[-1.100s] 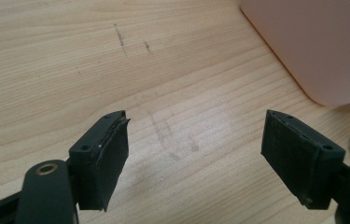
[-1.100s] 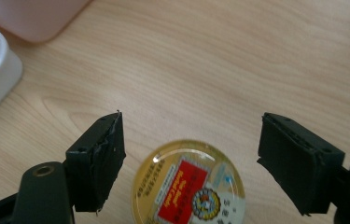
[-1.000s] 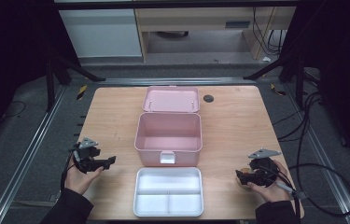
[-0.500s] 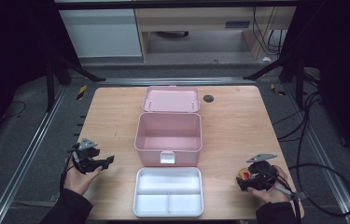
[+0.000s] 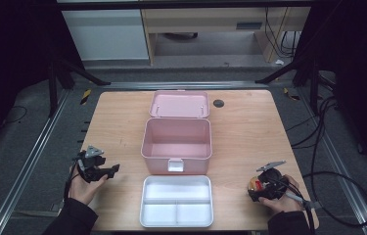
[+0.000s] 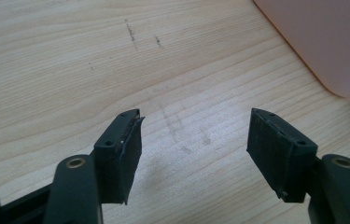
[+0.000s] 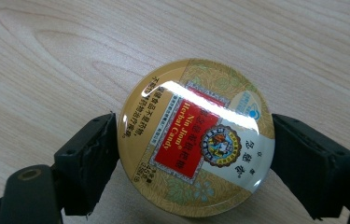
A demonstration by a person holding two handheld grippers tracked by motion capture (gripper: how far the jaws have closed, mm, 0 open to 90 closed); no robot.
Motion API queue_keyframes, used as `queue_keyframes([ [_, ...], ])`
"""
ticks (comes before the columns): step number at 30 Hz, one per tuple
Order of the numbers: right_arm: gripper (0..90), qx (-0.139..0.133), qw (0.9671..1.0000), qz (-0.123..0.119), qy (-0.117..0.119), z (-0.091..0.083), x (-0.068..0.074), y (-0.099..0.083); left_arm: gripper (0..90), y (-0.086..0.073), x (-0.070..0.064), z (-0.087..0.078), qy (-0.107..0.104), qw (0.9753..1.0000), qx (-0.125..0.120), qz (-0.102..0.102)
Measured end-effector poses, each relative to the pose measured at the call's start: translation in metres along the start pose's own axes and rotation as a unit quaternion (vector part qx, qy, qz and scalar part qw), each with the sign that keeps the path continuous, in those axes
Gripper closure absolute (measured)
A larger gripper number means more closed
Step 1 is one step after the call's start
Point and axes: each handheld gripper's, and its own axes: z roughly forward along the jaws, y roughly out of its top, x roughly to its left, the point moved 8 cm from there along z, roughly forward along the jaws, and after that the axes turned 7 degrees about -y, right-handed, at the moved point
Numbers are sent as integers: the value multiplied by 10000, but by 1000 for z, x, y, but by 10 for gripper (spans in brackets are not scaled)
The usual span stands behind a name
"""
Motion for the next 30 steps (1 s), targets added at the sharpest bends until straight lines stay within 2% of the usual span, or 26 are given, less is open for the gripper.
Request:
queue_keyframes([
  [11, 196, 183, 9998, -9, 25, 7, 0, -2, 432, -1, 0, 1, 2, 10000, 61, 45],
  [18, 202, 213, 9998, -7, 32, 6, -1, -2, 447, -3, -2, 5, -37, 9998, 162, 78],
  [24, 203, 4, 10000, 62, -49, -6, -7, 5, 466, -3, -1, 4, -41, 9998, 152, 77],
  [30, 203, -241, 9997, 35, -9, -21, -6, 21, 472, -2, -3, 4, -46, 9998, 144, 111],
])
